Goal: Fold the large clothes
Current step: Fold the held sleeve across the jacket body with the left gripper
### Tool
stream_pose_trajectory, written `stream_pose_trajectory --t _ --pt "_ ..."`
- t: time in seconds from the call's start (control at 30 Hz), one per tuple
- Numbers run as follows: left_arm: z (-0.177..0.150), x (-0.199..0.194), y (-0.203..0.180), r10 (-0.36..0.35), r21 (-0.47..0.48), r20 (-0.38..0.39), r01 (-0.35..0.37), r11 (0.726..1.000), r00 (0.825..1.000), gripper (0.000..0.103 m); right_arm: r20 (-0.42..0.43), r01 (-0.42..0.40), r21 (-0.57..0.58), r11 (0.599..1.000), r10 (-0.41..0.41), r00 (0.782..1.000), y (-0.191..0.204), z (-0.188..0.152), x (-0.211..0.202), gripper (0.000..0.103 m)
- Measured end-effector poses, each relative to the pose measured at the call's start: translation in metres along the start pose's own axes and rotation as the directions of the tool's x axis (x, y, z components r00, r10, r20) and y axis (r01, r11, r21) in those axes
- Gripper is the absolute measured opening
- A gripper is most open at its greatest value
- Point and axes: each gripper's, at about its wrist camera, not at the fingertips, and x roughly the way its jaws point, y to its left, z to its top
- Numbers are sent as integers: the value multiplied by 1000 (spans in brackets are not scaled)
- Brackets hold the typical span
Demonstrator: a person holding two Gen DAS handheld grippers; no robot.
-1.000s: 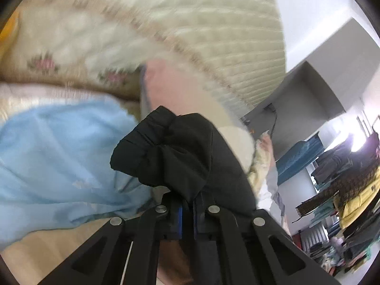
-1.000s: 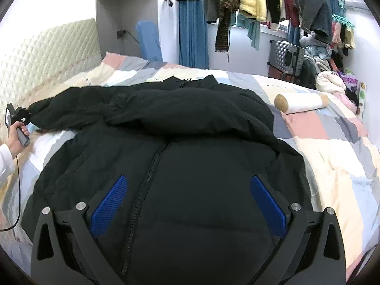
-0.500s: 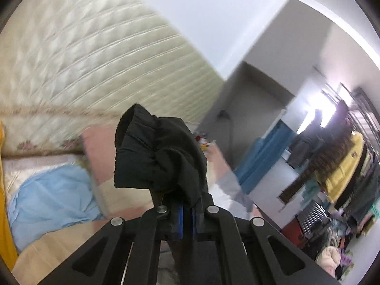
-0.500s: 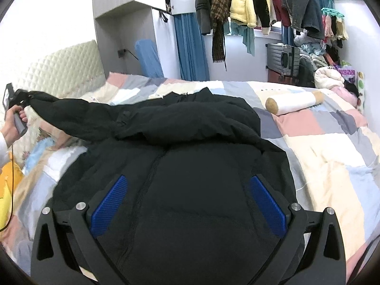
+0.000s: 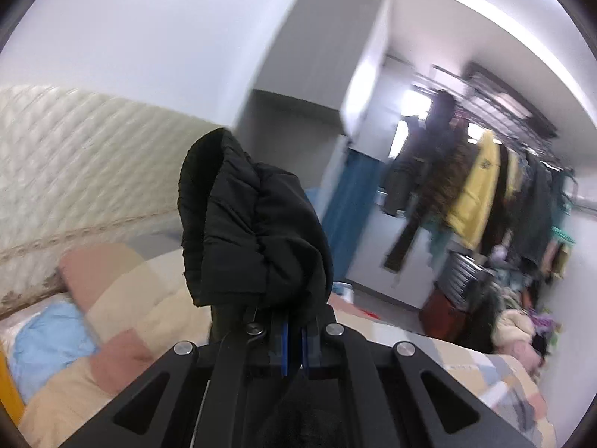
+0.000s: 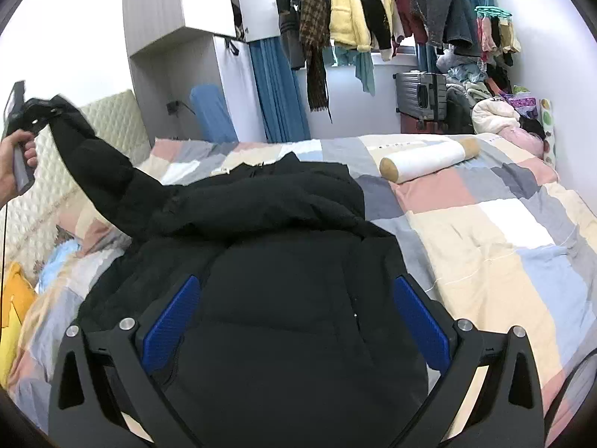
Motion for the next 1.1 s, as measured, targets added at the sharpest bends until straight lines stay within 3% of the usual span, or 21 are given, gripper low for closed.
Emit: stream_pose_trajectory --t 0.2,0.3,0.47,0.63,0.7,0.97,1.03,1.1 --pt "-23 -5 -107 -133 80 -57 138 987 989 4 28 -10 20 1000 9 1000 -21 -2 -15 103" --pt "-45 -2 -150 -220 33 -92 224 974 971 4 47 -12 53 999 10 999 -39 -2 -22 103" --pt "-94 13 -216 -258 105 -173 278 955 950 4 68 -3 91 996 -3 998 -66 -6 -30 103" --pt "-163 32 -280 -304 130 -272 348 929 913 3 72 -16 149 989 5 997 -94 -9 -27 103" --pt "-195 42 -302 -309 139 -313 365 921 898 3 43 25 140 990 -31 999 -101 -14 -20 103" --pt "-308 78 -328 -264 166 -446 369 914 855 4 19 -7 192 981 4 1000 -120 -22 -8 103" --pt "-335 88 -329 -231 187 -495 362 913 838 4 13 -10 192 981 7 1000 -120 -24 -6 103" --pt "-361 107 -333 -128 236 -581 317 919 804 4 5 -17 198 980 17 1000 -122 -25 -3 103"
